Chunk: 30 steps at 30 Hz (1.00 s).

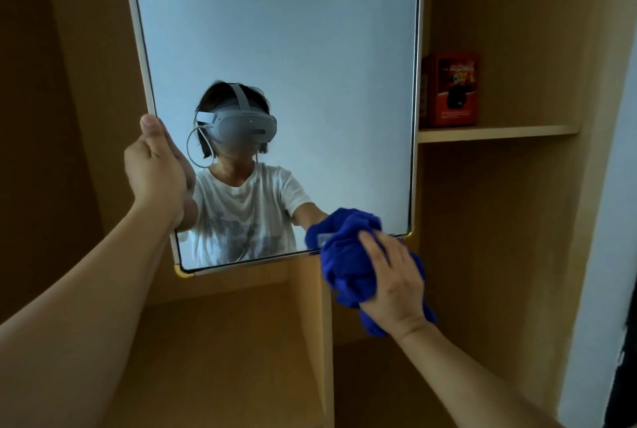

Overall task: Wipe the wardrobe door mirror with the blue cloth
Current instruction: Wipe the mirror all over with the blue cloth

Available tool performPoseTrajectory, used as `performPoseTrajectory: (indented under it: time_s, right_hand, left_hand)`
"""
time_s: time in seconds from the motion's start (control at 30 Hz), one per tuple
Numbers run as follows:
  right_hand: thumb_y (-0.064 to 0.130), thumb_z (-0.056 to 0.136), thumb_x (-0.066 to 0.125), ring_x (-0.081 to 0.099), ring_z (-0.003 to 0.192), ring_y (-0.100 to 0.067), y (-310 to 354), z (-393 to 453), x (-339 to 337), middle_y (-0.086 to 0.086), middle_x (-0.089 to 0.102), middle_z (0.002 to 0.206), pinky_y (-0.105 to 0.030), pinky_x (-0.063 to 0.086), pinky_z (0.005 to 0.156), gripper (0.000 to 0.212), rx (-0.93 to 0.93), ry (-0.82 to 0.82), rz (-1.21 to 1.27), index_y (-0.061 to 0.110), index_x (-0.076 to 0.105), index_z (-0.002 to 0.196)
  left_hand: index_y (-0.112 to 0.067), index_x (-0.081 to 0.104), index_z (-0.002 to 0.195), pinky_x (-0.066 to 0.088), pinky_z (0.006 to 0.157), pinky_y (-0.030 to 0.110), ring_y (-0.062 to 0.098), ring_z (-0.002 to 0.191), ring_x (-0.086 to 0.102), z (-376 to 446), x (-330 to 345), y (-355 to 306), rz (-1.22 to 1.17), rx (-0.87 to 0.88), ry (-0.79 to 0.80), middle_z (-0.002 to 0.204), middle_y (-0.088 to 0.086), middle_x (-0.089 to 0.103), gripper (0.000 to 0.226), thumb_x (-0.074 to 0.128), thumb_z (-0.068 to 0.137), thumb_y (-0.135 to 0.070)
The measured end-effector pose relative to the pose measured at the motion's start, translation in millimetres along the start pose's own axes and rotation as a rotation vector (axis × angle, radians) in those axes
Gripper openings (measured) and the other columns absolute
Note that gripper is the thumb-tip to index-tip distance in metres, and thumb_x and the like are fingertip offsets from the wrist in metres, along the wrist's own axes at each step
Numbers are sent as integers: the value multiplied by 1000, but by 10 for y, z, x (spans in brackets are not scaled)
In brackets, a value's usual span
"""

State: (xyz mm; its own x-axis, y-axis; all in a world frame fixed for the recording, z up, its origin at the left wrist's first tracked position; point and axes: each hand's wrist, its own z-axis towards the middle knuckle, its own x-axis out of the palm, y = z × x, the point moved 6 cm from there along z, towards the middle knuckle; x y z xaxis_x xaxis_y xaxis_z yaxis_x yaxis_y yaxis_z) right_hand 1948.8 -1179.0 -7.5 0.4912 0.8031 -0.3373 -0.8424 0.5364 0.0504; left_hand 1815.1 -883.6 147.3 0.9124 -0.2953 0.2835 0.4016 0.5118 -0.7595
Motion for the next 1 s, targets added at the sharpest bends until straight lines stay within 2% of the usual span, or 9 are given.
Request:
performPoseTrajectory:
  time_s: [0.1, 0.23, 0.3, 0.4, 0.47, 0.53, 0.67, 0.83, 1.0]
  right_hand:
    - [57, 74, 59, 58, 109, -30, 1, 26, -27, -13, 58, 121, -45, 51, 90, 74, 37, 12, 20, 17, 40, 134]
    - [59, 73, 63, 57, 112, -31, 400, 31, 151, -12, 58, 122, -45, 48, 94, 77, -142, 66, 38, 18, 40, 135]
    - [57, 71, 70, 56, 113, -29, 673, 54, 258, -11, 58, 122, -44, 48, 93, 82, -231, 82, 50, 20, 39, 136]
    - [57, 71, 72, 55, 114, -28, 1059, 76, 388, -9, 58, 123, -40, 46, 93, 82, -333, 82, 72, 20, 40, 137]
    - [56, 74, 70, 54, 114, -28, 1280, 93, 455, -8, 58, 123, -39, 44, 94, 78, -374, 95, 87, 20, 40, 137]
    - [54, 79, 66, 53, 113, -27, 1473, 120, 507, -7, 57, 122, -38, 43, 94, 73, -400, 117, 94, 19, 41, 137]
    - [49, 84, 53, 50, 111, -27, 1820, 163, 594, -6, 53, 124, -39, 41, 90, 62, -435, 169, 106, 18, 43, 137]
    - [50, 76, 67, 46, 117, -25, 1986, 197, 693, -4, 49, 132, -40, 41, 92, 76, -485, 243, 64, 20, 37, 139]
    - [48, 74, 71, 44, 118, -25, 1987, 316, 630, -5, 48, 134, -39, 40, 91, 81, -534, 278, 66, 18, 37, 141]
  left_hand:
    - [-24, 38, 59, 35, 44, 13, -6, 37, 43, -23, -1, -29, 23, 4, 1, 50, -11, 41, 51, 29, 92, -61]
    - [-22, 40, 61, 33, 39, 8, -7, 35, 42, -45, -10, -58, -3, -1, 11, 40, -12, 45, 50, 29, 94, -58]
    - [-21, 40, 62, 32, 36, 7, -7, 33, 42, -53, -11, -72, -20, 5, 21, 34, -16, 44, 50, 29, 96, -55]
    - [-22, 42, 63, 37, 45, 13, -6, 39, 44, -37, -5, -48, -14, -13, 29, 48, -13, 47, 49, 30, 93, -59]
    - [-24, 45, 65, 40, 50, 11, -9, 44, 47, -2, 0, -12, -15, -19, 35, 59, -12, 49, 48, 31, 92, -61]
    - [-25, 46, 64, 41, 52, 11, -8, 46, 49, 28, 16, 16, -16, -26, 50, 58, -12, 49, 49, 31, 91, -62]
    - [-24, 44, 63, 41, 53, 21, 4, 51, 47, 71, 32, 69, 6, -57, 85, 55, -10, 46, 51, 29, 90, -65]
    - [-27, 50, 70, 40, 56, 22, 6, 63, 55, 90, 37, 51, 28, -63, 153, 66, -6, 54, 47, 26, 94, -60]
    - [-27, 53, 78, 43, 61, 24, 9, 66, 56, 79, 35, 63, -12, -103, 188, 69, -5, 55, 45, 26, 93, -60]
